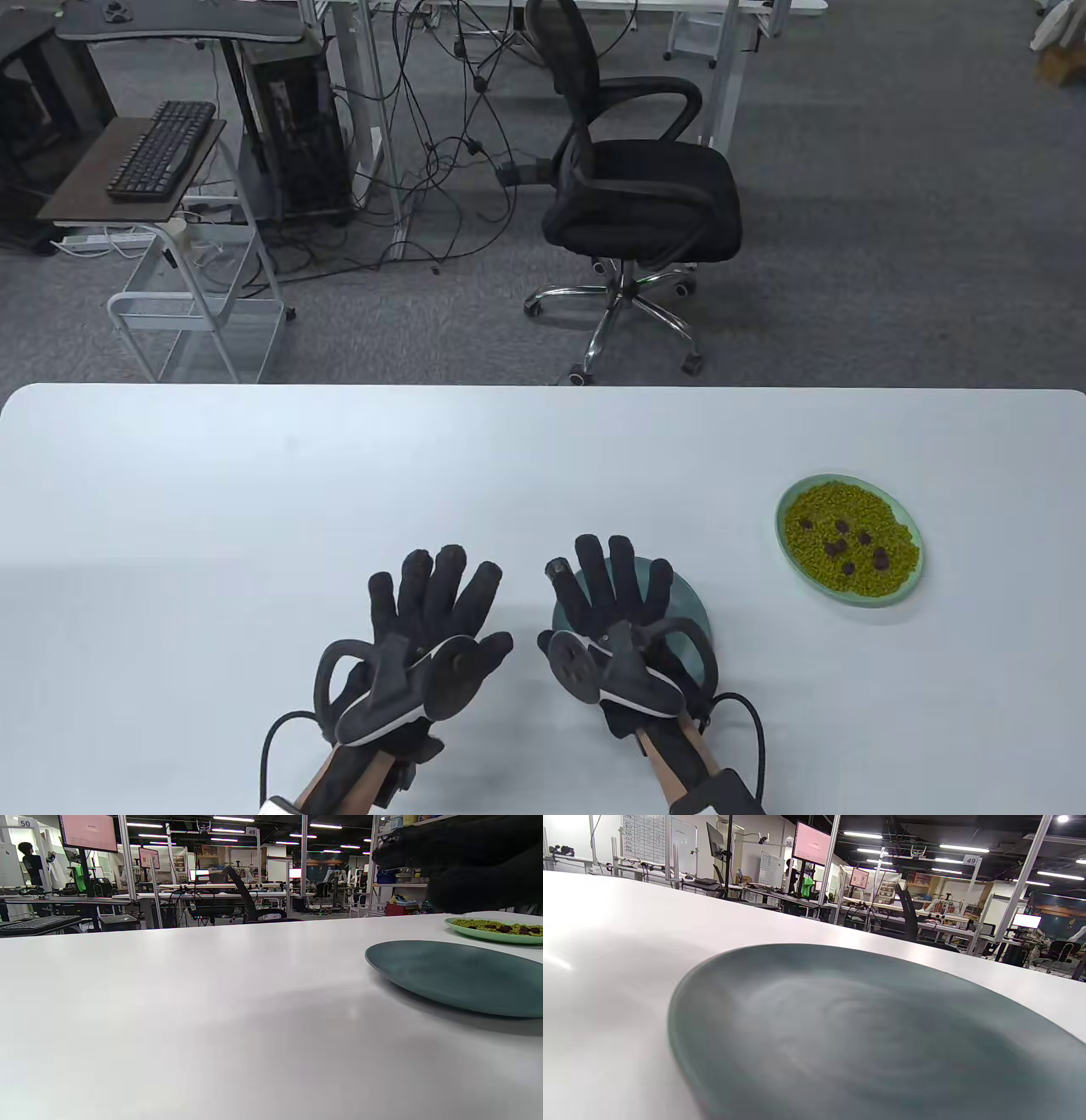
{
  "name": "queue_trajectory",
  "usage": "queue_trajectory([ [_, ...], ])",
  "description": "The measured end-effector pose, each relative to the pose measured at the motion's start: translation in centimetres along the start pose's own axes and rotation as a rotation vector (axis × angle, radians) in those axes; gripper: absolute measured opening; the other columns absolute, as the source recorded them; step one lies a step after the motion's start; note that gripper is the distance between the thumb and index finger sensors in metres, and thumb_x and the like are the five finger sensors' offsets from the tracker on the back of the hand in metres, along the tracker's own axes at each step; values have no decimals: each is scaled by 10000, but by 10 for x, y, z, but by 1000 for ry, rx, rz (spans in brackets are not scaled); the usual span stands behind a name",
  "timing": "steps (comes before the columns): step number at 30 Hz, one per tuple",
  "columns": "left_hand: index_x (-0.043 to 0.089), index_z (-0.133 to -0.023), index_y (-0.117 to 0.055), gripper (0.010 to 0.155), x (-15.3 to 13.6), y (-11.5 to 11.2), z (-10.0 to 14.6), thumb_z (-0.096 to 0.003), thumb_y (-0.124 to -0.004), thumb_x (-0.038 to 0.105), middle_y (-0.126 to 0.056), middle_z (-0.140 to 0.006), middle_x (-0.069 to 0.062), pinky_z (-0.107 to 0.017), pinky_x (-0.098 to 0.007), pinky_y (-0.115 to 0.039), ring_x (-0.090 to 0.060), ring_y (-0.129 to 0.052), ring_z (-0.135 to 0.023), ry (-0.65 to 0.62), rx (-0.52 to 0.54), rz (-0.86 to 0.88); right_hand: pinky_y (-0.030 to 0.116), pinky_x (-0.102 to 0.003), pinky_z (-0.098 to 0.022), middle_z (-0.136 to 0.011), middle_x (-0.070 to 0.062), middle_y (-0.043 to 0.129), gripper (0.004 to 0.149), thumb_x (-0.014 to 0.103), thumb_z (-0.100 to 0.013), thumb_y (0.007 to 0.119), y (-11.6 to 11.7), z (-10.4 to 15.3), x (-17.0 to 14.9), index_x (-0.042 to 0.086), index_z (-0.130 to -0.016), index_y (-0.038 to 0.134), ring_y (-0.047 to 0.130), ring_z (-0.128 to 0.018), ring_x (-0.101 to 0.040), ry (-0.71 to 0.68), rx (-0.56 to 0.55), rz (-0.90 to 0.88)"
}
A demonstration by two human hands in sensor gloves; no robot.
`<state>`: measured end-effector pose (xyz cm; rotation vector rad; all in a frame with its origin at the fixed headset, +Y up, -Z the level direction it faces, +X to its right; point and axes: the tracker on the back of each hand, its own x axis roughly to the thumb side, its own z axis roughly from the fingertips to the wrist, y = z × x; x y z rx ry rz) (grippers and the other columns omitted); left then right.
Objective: Pick cranberries with hand pinch into plate
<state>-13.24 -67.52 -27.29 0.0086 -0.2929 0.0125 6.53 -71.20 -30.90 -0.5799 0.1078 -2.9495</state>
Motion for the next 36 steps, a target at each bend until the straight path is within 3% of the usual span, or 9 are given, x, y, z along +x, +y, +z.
queue_trajectory([
  [15,329,-1263,-135,695,-3,0,-1,-753,-472,659,-192,-1363,-164,-821,-757,-304,-552,-338,-1268,17,-7,4,157,-832,-643,-1296,-289,94,813,598,-600,484,-3,1,0,151,-1213,189,159,-1148,-613,6,7,-17],
  [20,333,-1261,-133,698,-4,0,-1,-748,-468,666,-195,-1361,-170,-813,-764,-302,-561,-342,-1262,20,-12,9,197,-838,-650,-1306,-293,178,779,569,-621,515,-14,2,-9,133,-1221,277,231,-1145,-625,88,17,-29],
  [25,337,-1260,-133,695,-4,0,-3,-748,-468,666,-194,-1362,-171,-812,-765,-299,-561,-340,-1262,17,-19,11,227,-840,-659,-1303,-313,244,754,540,-638,533,-19,2,-40,104,-1222,337,282,-1138,-633,262,29,-97],
  [31,338,-1261,-134,694,-3,-1,-3,-747,-466,666,-196,-1362,-165,-812,-764,-299,-559,-340,-1264,8,-16,21,203,-834,-660,-1281,-357,184,768,522,-643,539,11,9,-88,77,-1221,297,212,-1102,-672,423,219,-95],
  [36,347,-1257,-136,695,-2,-2,-4,-738,-461,677,-196,-1360,-171,-801,-774,-291,-578,-338,-1253,7,-18,16,202,-826,-672,-1272,-367,170,770,512,-643,545,23,22,-147,65,-1219,294,212,-1099,-672,625,281,-173],
])
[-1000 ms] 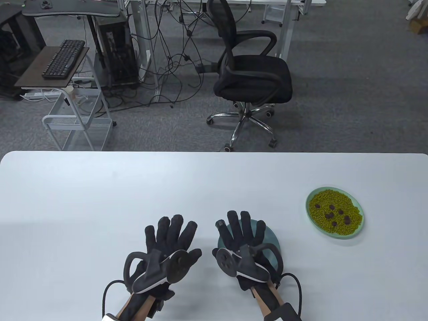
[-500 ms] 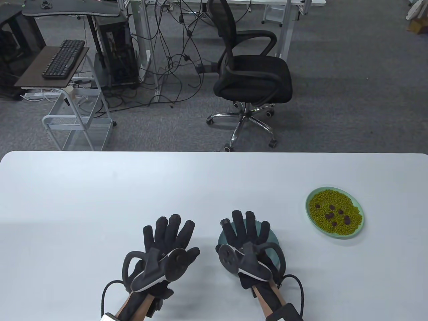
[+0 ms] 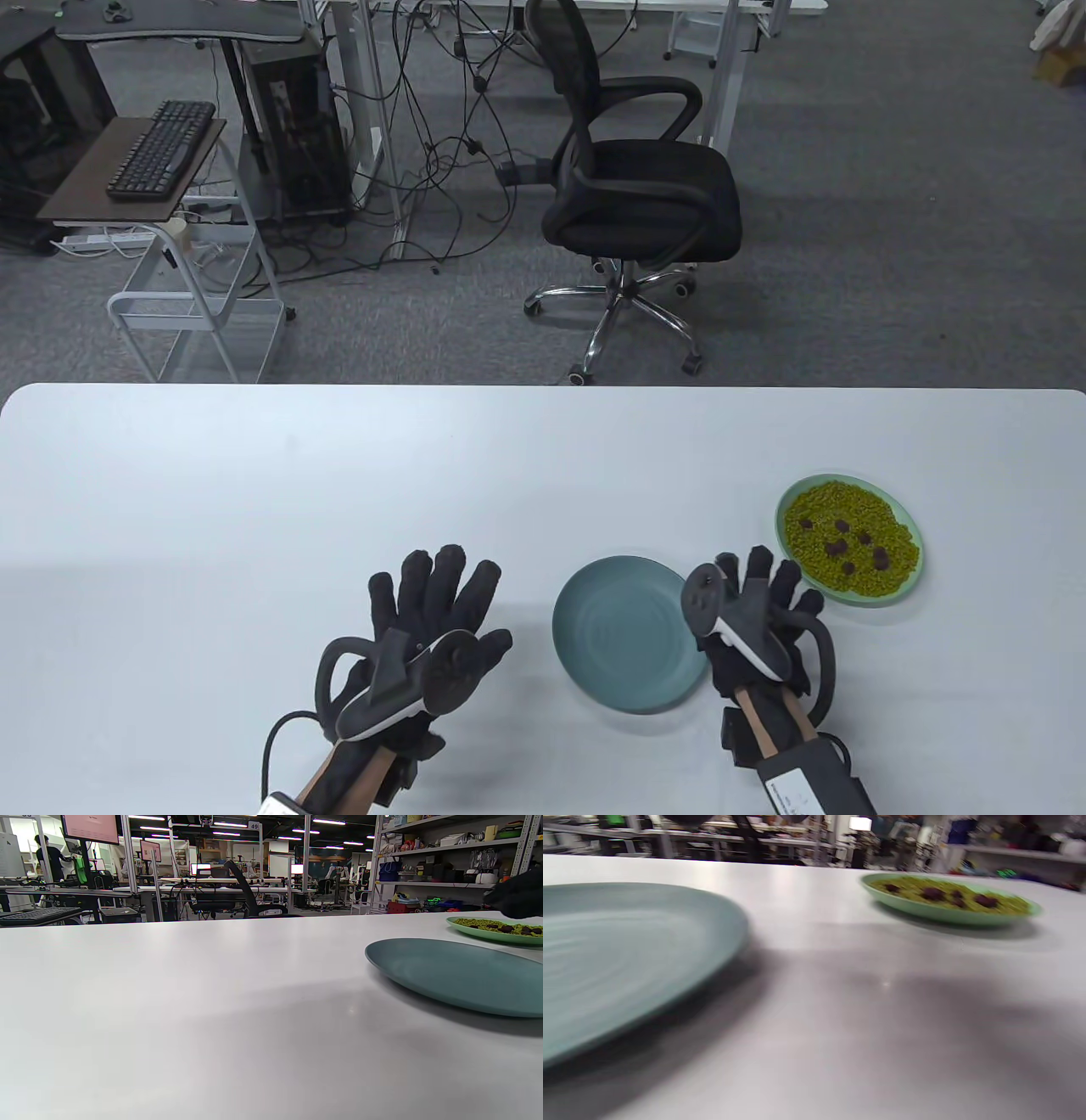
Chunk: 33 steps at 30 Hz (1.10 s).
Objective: Pick cranberries with hand pinch into plate
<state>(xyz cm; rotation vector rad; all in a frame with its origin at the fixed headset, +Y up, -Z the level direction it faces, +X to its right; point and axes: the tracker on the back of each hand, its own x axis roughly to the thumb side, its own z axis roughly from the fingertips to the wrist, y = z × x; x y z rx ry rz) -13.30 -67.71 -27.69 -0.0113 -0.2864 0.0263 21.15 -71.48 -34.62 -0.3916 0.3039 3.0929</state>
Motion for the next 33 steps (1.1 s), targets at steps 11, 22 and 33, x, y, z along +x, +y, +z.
queue_trajectory([
  [11,335,-1261,-135,692,-1,-1,0,-748,-464,663,-196,-1361,-170,-806,-766,-291,-567,-336,-1259,12,-4,-7,351,-773,-722,-1236,-403,249,671,313,-694,545,-14,-36,-101,-38,-1184,250,392,-1089,-647,403,-61,-254],
  [22,326,-1265,-147,691,-5,-1,-1,-751,-468,658,-198,-1360,-172,-807,-765,-288,-581,-322,-1251,30,-8,-8,773,-431,-634,-1083,-369,652,674,291,-654,689,4,-67,-137,-90,-1140,419,950,-837,-284,653,-117,-385],
  [33,322,-1265,-148,689,-11,-8,-4,-755,-473,651,-196,-1359,-175,-807,-764,-290,-590,-322,-1246,61,-28,-38,817,-364,-555,-1031,-375,705,688,268,-634,742,14,-96,-139,-132,-1116,456,993,-704,-217,754,-98,-379],
])
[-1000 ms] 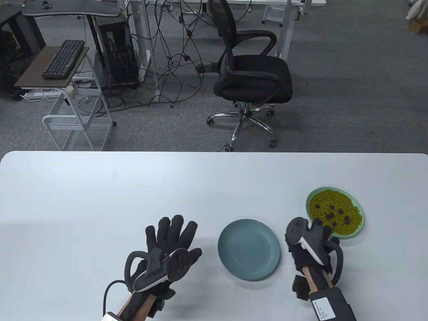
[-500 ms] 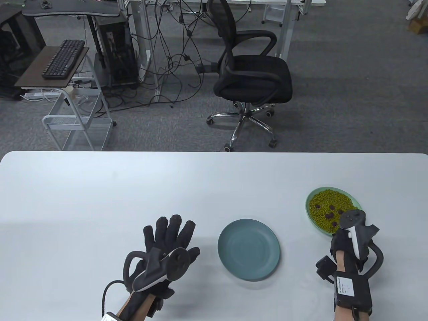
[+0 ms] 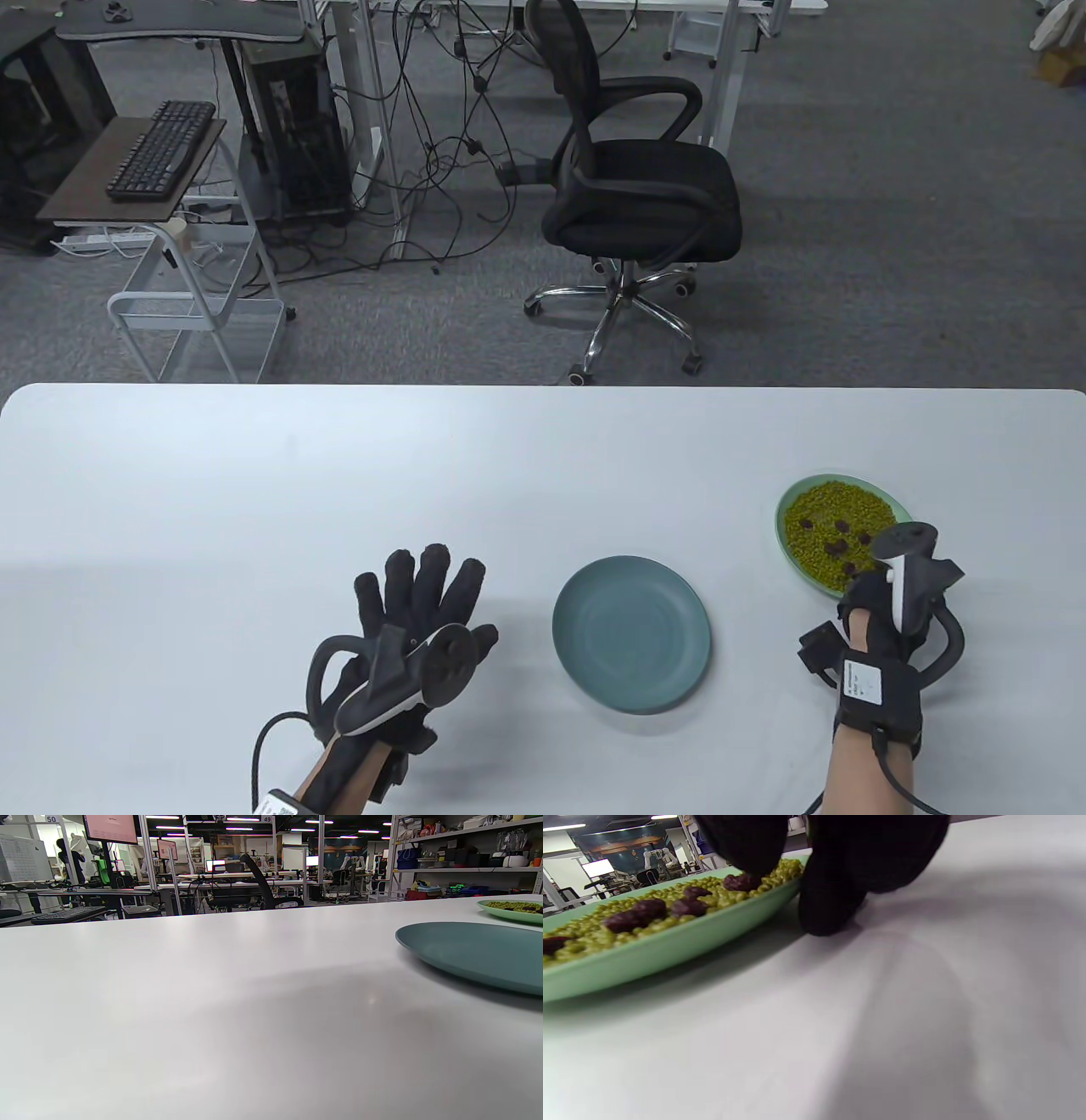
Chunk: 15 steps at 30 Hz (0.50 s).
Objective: Pick cranberries with hand pinch into plate
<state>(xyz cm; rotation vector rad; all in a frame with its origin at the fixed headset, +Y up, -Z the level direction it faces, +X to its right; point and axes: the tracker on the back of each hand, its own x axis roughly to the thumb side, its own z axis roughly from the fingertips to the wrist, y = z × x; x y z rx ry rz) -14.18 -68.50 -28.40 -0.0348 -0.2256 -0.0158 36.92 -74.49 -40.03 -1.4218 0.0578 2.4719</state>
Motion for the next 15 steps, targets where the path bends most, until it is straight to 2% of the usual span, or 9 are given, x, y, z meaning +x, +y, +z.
queue_trajectory([
  [2,325,-1264,-145,691,-1,-1,-1,-752,-471,656,-191,-1360,-173,-805,-766,-287,-593,-317,-1245,3,-7,-1,825,-348,-544,-1018,-364,728,677,246,-629,752,0,-2,-1,-138,-1109,470,995,-682,-183,22,4,9],
  [7,318,-1265,-147,695,0,-3,-1,-751,-471,655,-189,-1359,-176,-803,-766,-285,-603,-316,-1238,6,-11,-16,828,-382,-528,-962,-354,773,638,193,-617,760,-1,-10,-7,-153,-1094,513,1002,-658,-218,86,83,-153],
  [15,316,-1265,-152,692,1,-3,-1,-753,-473,651,-191,-1357,-180,-801,-766,-286,-605,-317,-1236,6,-9,-20,822,-414,-535,-972,-343,756,620,209,-636,721,-4,-14,-18,-154,-1095,518,1000,-677,-249,133,129,-272],
])
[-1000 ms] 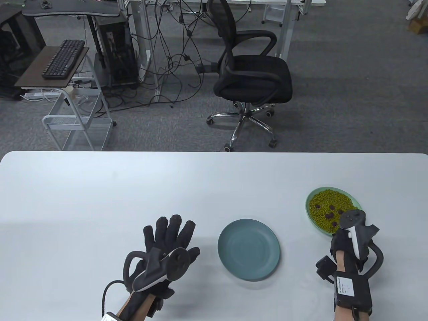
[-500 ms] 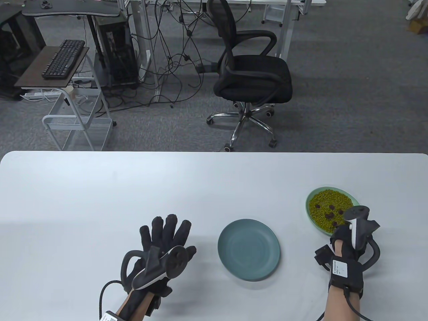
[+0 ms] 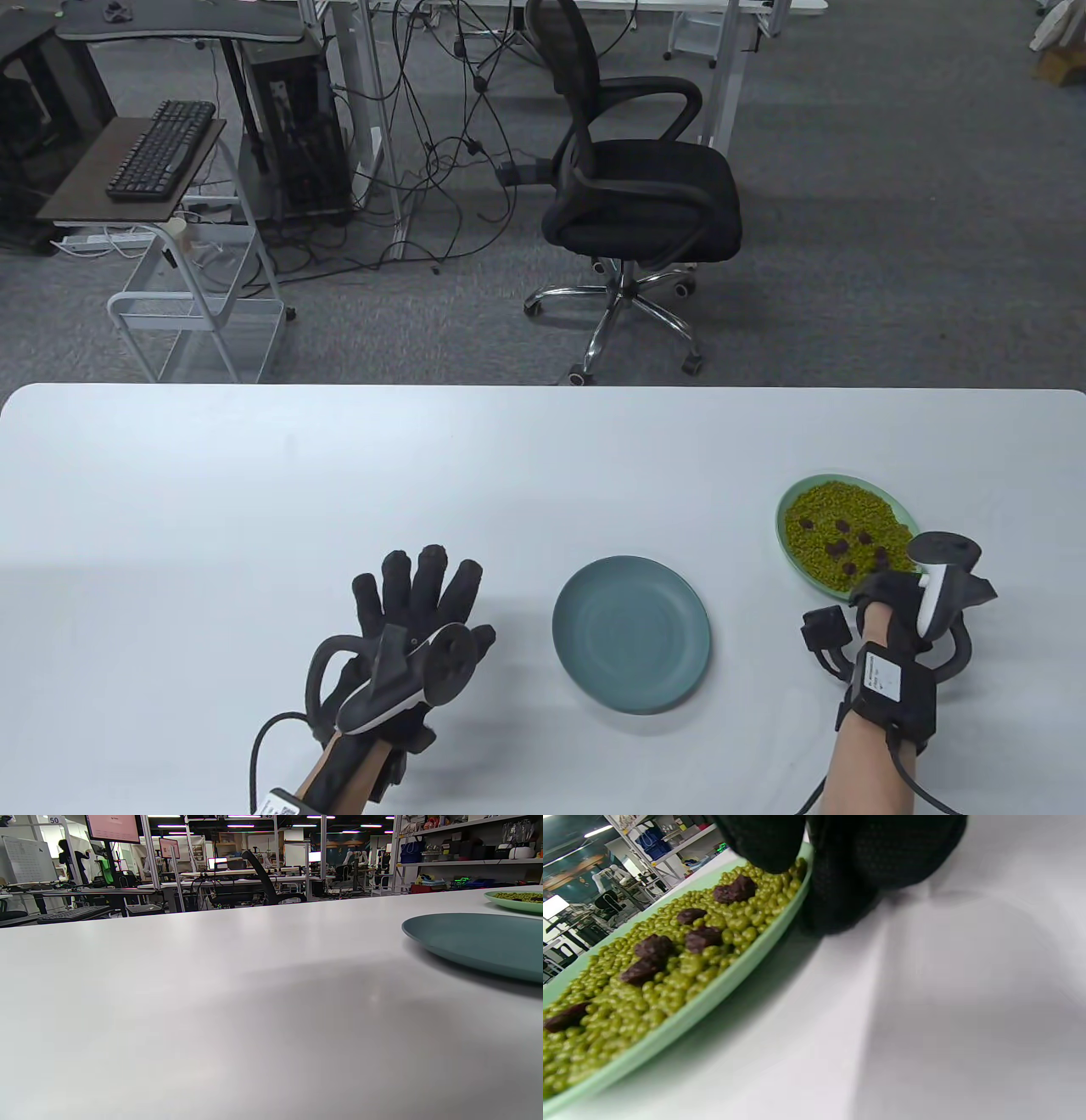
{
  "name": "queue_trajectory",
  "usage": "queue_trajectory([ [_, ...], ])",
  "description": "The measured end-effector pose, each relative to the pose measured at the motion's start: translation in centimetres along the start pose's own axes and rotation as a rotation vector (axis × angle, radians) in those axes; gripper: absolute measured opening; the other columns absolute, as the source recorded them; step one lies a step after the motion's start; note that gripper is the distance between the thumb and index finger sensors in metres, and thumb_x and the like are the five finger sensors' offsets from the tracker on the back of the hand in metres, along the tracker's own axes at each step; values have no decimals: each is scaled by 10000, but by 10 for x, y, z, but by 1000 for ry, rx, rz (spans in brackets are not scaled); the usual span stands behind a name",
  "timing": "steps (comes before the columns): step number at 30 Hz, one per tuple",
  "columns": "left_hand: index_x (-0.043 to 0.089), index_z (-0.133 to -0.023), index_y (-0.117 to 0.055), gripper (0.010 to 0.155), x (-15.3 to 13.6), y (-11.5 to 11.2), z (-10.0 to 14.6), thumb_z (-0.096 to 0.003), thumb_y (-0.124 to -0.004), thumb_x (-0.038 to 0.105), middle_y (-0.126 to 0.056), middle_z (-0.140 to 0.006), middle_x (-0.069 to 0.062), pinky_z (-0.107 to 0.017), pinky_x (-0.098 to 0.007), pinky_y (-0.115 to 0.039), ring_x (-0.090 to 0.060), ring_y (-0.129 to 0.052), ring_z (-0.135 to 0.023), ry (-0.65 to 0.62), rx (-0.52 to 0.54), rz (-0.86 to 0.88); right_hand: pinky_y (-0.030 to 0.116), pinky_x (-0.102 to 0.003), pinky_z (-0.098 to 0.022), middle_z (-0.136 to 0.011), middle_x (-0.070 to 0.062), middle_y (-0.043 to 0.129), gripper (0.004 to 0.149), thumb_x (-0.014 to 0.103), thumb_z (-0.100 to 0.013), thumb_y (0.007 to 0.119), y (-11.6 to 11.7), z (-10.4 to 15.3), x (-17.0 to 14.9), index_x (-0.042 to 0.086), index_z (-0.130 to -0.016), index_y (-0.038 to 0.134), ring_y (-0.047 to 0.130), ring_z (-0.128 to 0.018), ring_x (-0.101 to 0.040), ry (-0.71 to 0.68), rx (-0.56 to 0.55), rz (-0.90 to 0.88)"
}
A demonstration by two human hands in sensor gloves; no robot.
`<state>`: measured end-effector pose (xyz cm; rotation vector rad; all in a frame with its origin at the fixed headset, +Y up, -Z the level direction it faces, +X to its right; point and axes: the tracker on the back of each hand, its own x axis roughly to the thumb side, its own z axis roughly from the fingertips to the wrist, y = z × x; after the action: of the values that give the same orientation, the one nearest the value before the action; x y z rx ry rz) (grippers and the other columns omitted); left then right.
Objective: Pick cranberries with hand pinch into plate
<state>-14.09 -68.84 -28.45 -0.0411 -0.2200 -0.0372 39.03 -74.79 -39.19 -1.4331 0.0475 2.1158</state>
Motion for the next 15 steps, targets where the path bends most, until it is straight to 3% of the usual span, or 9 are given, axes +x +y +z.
queue_trajectory([
  [5,319,-1264,-151,690,0,-1,0,-751,-471,653,-187,-1357,-177,-801,-767,-285,-608,-312,-1235,0,-2,-1,828,-402,-523,-928,-307,795,575,175,-628,733,0,0,-1,-130,-1084,561,1004,-647,-226,15,-22,10],
  [15,323,-1252,-99,700,-1,-1,0,-756,-470,650,-172,-1355,-183,-804,-766,-287,-610,-313,-1236,9,3,2,820,-423,-514,-911,-328,783,559,143,-623,718,-3,-4,-4,-143,-1079,568,993,-647,-262,48,40,-96],
])
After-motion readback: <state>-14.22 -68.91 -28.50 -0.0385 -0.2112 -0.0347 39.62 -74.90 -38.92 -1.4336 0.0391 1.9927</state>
